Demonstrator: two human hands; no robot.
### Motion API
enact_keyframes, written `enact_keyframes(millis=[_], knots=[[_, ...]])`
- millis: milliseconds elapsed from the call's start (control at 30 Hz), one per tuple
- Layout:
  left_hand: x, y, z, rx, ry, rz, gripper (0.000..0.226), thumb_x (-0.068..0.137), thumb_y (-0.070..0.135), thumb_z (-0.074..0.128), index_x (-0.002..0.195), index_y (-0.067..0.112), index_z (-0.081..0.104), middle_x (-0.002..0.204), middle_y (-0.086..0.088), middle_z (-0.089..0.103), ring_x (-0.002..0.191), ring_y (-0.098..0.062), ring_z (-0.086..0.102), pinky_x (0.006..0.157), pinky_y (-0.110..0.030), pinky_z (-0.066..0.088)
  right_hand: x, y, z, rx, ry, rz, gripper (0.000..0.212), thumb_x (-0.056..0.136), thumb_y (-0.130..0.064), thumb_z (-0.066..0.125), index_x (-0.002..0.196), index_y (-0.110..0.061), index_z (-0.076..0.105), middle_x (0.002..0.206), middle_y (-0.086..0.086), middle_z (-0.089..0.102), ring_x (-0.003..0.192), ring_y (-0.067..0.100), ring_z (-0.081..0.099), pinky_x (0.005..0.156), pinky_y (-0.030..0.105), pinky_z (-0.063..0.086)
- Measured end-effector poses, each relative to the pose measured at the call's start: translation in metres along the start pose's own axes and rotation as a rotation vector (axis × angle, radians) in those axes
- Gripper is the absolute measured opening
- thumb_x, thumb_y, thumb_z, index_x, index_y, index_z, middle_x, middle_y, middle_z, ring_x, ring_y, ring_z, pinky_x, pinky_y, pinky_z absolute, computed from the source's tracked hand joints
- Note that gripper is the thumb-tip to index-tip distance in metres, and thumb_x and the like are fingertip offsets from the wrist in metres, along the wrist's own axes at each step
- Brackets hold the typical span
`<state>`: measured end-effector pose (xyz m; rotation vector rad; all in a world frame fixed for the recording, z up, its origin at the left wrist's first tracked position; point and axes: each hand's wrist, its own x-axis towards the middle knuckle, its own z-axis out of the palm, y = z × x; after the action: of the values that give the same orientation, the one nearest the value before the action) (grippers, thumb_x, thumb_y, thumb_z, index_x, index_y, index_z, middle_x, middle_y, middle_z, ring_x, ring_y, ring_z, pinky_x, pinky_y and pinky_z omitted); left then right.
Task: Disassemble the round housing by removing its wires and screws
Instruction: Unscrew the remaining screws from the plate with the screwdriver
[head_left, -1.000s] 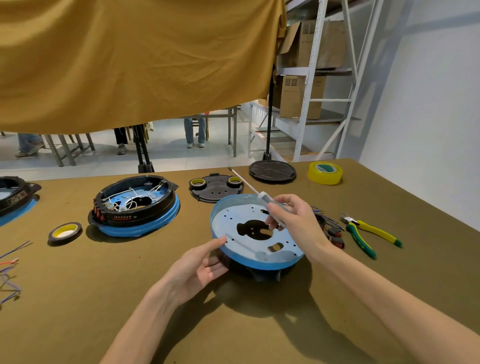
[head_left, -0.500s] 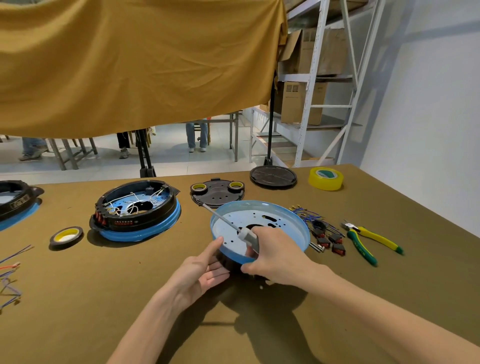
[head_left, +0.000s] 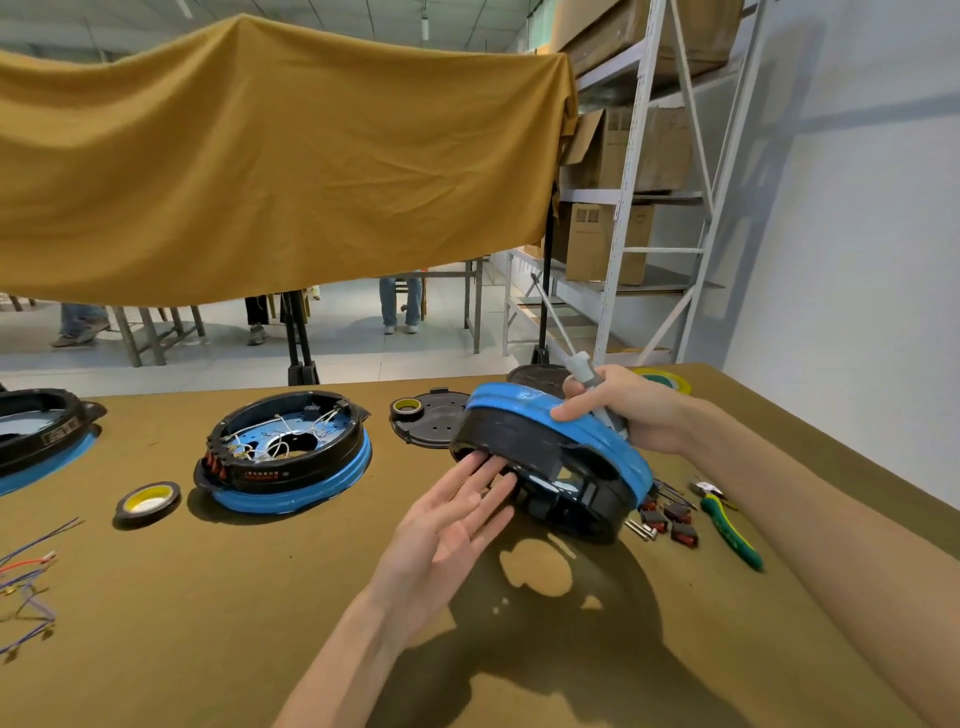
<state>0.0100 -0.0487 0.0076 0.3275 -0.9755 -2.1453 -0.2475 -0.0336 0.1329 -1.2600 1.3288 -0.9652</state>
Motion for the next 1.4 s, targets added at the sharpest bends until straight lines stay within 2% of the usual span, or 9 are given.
enact_keyframes(millis=[67, 167, 367, 500, 700, 833, 1033, 1200, 1400], knots=[[0.004, -0.001, 0.008, 0.016, -0.045, 0.0, 0.067, 0.087, -0.002, 0.065, 0.148, 0.021, 0.049, 0.149, 0.0, 0.06, 0.136, -0.023, 0.059, 0.105, -0.039, 0.055, 0.002, 0.003, -0.009, 0.088, 0.007, 0.024, 0.035, 0.073, -0.008, 0.087, 0.098, -0.009, 0.061, 0.088, 0.006, 0.07, 0.086, 0.02, 0.073, 0.074, 0.035, 0.062], [0.009, -0.004, 0.017, 0.015, -0.063, -0.003, 0.073, 0.084, -0.004, 0.063, 0.15, 0.022, 0.047, 0.15, 0.003, 0.059, 0.136, -0.021, 0.059, 0.11, -0.044, 0.046, 0.006, 0.009, -0.019, 0.063, 0.043, 0.017, 0.074, 0.073, -0.015, 0.087, 0.124, 0.011, 0.04, 0.109, 0.005, 0.074, 0.095, 0.021, 0.075, 0.088, 0.039, 0.059], [0.017, -0.004, 0.033, 0.077, -0.053, 0.005, 0.069, 0.086, -0.002, 0.058, 0.148, 0.025, 0.05, 0.15, 0.007, 0.059, 0.135, -0.018, 0.059, 0.108, -0.043, 0.044, 0.013, 0.016, -0.036, 0.028, 0.025, 0.011, 0.049, 0.07, -0.032, 0.088, 0.107, -0.009, 0.064, 0.108, 0.013, 0.072, 0.098, 0.027, 0.069, 0.085, 0.037, 0.058], [0.016, -0.001, 0.041, 0.163, -0.005, 0.019, 0.058, 0.091, 0.006, 0.056, 0.146, 0.023, 0.053, 0.147, 0.008, 0.062, 0.132, -0.015, 0.061, 0.105, -0.039, 0.046, 0.009, 0.014, -0.035, 0.031, 0.038, 0.017, 0.056, 0.072, -0.032, 0.084, 0.118, -0.009, 0.063, 0.111, 0.014, 0.072, 0.099, 0.027, 0.07, 0.087, 0.038, 0.058], [-0.003, 0.02, 0.025, 0.132, 0.115, -0.074, 0.048, 0.095, 0.026, 0.058, 0.139, 0.008, 0.056, 0.134, -0.01, 0.071, 0.124, -0.022, 0.068, 0.102, -0.038, 0.05, -0.002, 0.006, 0.025, -0.217, 0.282, -0.038, 0.048, 0.066, -0.025, 0.09, 0.102, -0.015, 0.059, 0.103, 0.005, 0.068, 0.095, 0.02, 0.069, 0.076, 0.037, 0.055], [-0.027, 0.039, -0.012, 0.144, 0.164, -0.305, 0.051, 0.094, 0.025, 0.06, 0.137, -0.001, 0.057, 0.133, -0.021, 0.069, 0.122, -0.032, 0.069, 0.101, -0.044, 0.054, -0.01, 0.012, 0.068, -0.459, 0.133, -0.101, 0.029, 0.072, -0.022, 0.088, 0.082, -0.017, 0.062, 0.081, 0.0, 0.067, 0.08, 0.012, 0.064, 0.074, 0.029, 0.048], [-0.039, 0.024, -0.034, 0.057, 0.237, -0.574, 0.086, 0.088, 0.044, 0.068, 0.144, -0.013, 0.035, 0.128, -0.035, 0.066, 0.12, -0.041, 0.069, 0.094, -0.048, 0.061, -0.01, 0.047, 0.098, -0.599, -0.031, 0.012, 0.033, 0.073, -0.017, 0.089, 0.078, -0.017, 0.056, 0.085, 0.001, 0.078, 0.088, 0.011, 0.074, 0.083, 0.037, 0.056], [-0.033, -0.001, -0.035, 0.341, 0.341, -0.62, 0.099, 0.066, 0.071, 0.076, 0.128, -0.001, 0.049, 0.114, -0.022, 0.077, 0.107, -0.028, 0.076, 0.082, -0.039, 0.063, -0.019, 0.057, 0.095, -0.57, -0.111, 0.032, 0.032, 0.085, -0.037, 0.081, 0.083, -0.016, 0.057, 0.077, -0.004, 0.074, 0.079, 0.012, 0.074, 0.081, 0.029, 0.06], [-0.035, -0.009, -0.037, 0.375, 0.408, -0.578, 0.084, 0.059, 0.059, 0.087, 0.112, 0.003, 0.057, 0.11, -0.019, 0.079, 0.102, -0.025, 0.078, 0.071, -0.033, 0.064, -0.035, 0.049, 0.07, -0.624, -0.076, 0.042, 0.027, 0.1, -0.035, 0.062, 0.114, -0.017, 0.048, 0.077, 0.004, 0.06, 0.057, 0.015, 0.051, 0.058, 0.03, 0.047]])
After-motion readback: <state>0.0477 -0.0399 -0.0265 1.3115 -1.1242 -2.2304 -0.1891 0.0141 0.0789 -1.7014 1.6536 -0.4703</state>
